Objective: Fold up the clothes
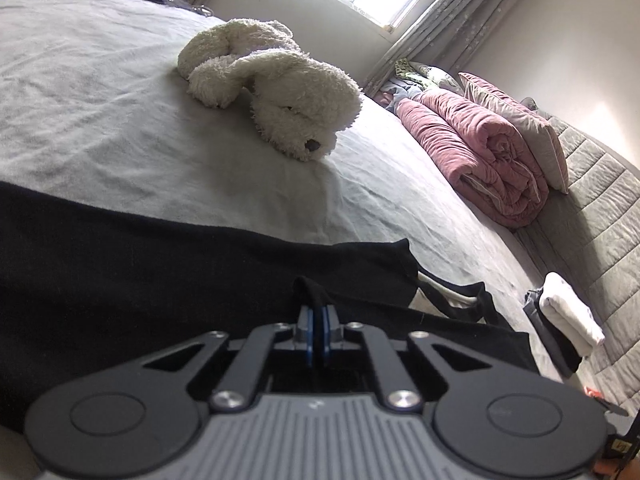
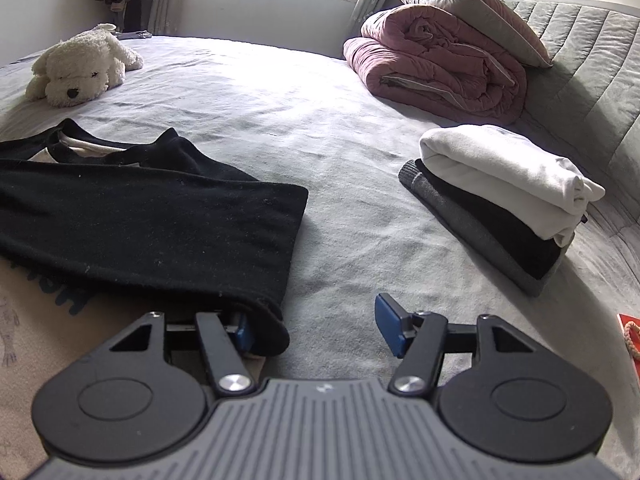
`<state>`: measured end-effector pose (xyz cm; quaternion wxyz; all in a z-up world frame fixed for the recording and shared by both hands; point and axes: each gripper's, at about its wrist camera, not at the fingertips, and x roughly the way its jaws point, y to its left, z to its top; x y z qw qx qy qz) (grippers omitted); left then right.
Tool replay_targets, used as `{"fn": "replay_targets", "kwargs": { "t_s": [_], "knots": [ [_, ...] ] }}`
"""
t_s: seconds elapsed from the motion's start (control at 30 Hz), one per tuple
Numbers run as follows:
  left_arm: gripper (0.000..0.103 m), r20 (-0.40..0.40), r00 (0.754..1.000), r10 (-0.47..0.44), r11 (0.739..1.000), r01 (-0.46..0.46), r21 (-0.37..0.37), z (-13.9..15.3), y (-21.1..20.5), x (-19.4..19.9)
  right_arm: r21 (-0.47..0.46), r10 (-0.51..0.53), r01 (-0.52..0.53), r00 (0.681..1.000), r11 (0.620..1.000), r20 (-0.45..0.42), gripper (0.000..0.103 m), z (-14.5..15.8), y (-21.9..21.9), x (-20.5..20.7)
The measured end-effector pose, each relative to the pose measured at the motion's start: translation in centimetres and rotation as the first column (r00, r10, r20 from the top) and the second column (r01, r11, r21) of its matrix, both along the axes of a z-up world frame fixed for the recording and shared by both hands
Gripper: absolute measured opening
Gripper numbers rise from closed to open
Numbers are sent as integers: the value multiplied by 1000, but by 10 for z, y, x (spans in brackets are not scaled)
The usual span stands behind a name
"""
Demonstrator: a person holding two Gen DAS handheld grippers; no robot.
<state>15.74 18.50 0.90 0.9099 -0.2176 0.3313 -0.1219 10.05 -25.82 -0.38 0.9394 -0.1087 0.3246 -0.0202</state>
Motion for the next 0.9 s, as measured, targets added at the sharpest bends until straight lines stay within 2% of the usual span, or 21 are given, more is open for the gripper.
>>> {"fn": "replay_targets", "kwargs": {
  "t_s": [0.13, 0.2, 0.27, 0.43, 0.63, 0.8, 0.87, 0.9],
  "knots": [
    [8, 9, 1000, 15, 996, -16, 90, 9, -3, -1, 25, 60, -59, 998, 998, -23, 62, 13, -4, -13],
    [12, 32, 999, 25, 996, -28, 85, 16, 0, -5, 21, 94, -94, 995, 995, -31, 62, 21, -5, -22],
    [24, 64, 998, 27, 997, -31, 67, 25, 2, -9, 21, 124, -124, 992, 992, -21, 62, 29, -7, -33],
    [26, 117, 991, -58, 995, 48, 82, 41, -22, -17, 107, 123, -128, 991, 986, 47, 62, 48, -9, -44],
    [27, 127, 977, -172, 974, 149, 173, 38, -62, -24, 237, 81, -103, 992, 966, 101, 62, 48, 22, -25],
    [26, 104, 980, -171, 973, 152, 173, 25, -48, -38, 277, 47, -64, 997, 959, 67, 58, 27, 37, -7],
    [18, 95, 981, -171, 973, 153, 172, 20, -42, -43, 284, 23, -34, 999, 958, 42, 58, 16, 35, -4],
    [17, 90, 981, -171, 973, 154, 172, 18, -39, -46, 286, 9, -16, 1000, 958, 26, 54, 10, 31, -4]
  ]
}}
